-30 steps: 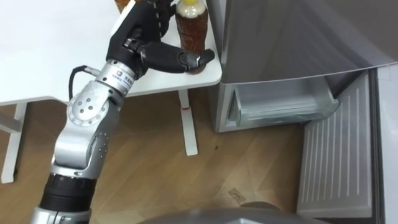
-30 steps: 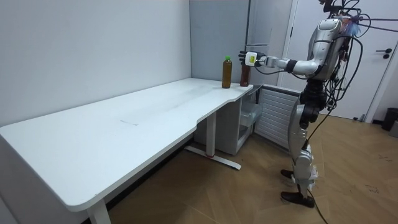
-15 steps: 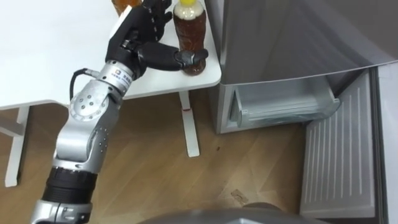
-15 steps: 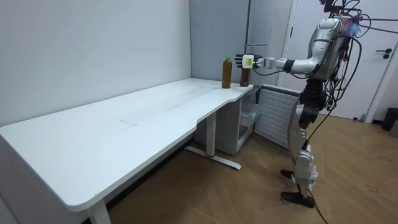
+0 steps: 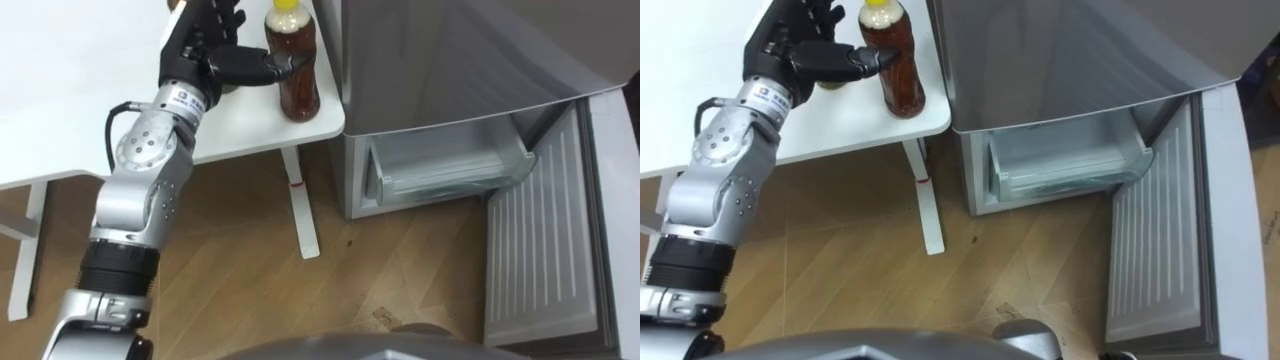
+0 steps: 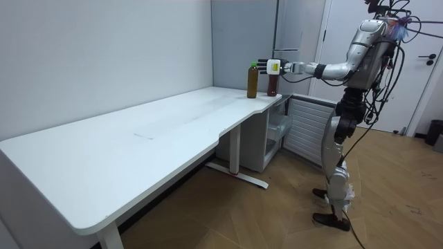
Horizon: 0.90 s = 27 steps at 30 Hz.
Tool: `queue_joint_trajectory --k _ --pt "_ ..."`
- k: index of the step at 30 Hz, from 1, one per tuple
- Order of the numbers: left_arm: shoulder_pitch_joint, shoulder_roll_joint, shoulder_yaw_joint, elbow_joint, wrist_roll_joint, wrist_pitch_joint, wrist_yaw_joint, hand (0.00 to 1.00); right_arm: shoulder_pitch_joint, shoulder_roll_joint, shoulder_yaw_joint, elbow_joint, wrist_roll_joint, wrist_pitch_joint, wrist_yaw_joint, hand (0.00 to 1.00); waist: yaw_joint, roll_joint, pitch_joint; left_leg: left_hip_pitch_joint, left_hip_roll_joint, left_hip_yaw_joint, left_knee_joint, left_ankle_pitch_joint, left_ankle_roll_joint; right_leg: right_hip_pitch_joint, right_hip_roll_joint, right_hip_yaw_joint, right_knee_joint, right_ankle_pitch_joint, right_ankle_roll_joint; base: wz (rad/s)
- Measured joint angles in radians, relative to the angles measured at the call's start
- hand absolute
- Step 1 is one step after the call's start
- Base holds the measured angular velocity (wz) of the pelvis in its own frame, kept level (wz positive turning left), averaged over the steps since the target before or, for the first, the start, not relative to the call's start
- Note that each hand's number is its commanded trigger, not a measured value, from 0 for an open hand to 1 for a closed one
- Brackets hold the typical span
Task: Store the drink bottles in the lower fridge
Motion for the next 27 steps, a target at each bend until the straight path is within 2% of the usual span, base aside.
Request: queue_joint_trajectory --k 7,9,18,23,27 --pt "-0.040 0.000 0.000 0.006 -0.001 0.009 -0.006 0.00 -0.012 -0.002 0.000 -0.001 0.000 0.001 0.010 0.00 -0.002 0.000 -0.0004 -0.011 -0.001 0.002 0.000 0.000 0.000 -0.017 0.000 0.009 -0.001 0.000 0.000 -0.03" --pt "-0.055 0.000 0.000 0.006 -0.003 0.009 -0.007 0.00 -0.015 -0.002 0.000 -0.002 0.000 0.001 0.010 0.00 -0.003 0.003 -0.0059 -0.022 -0.001 0.003 0.000 0.000 0.000 -0.030 0.000 0.009 -0.001 0.000 0.000 0.00" --pt "-0.057 0.002 -0.004 0.006 -0.088 0.023 -0.044 0.00 -0.028 -0.002 0.002 0.000 -0.035 0.002 0.010 0.00 -0.038 0.015 -0.0139 -0.018 0.000 0.010 0.000 0.000 0.000 -0.028 0.000 0.009 -0.001 0.000 0.000 -0.03" --pt "-0.057 0.003 -0.011 0.009 -0.090 0.025 -0.089 0.00 -0.030 -0.002 0.002 0.002 -0.037 0.002 0.010 0.00 -0.052 0.016 -0.0125 -0.017 0.000 0.010 0.000 0.000 0.000 -0.028 -0.001 0.010 0.001 0.001 -0.001 0.00" --pt "-0.057 0.003 -0.011 0.014 -0.089 0.031 -0.129 0.00 -0.025 -0.002 0.002 0.003 -0.037 0.011 0.013 0.00 -0.051 0.015 -0.0051 -0.019 0.000 0.010 0.000 0.000 0.000 -0.030 0.000 0.015 0.003 0.001 -0.001 0.02"
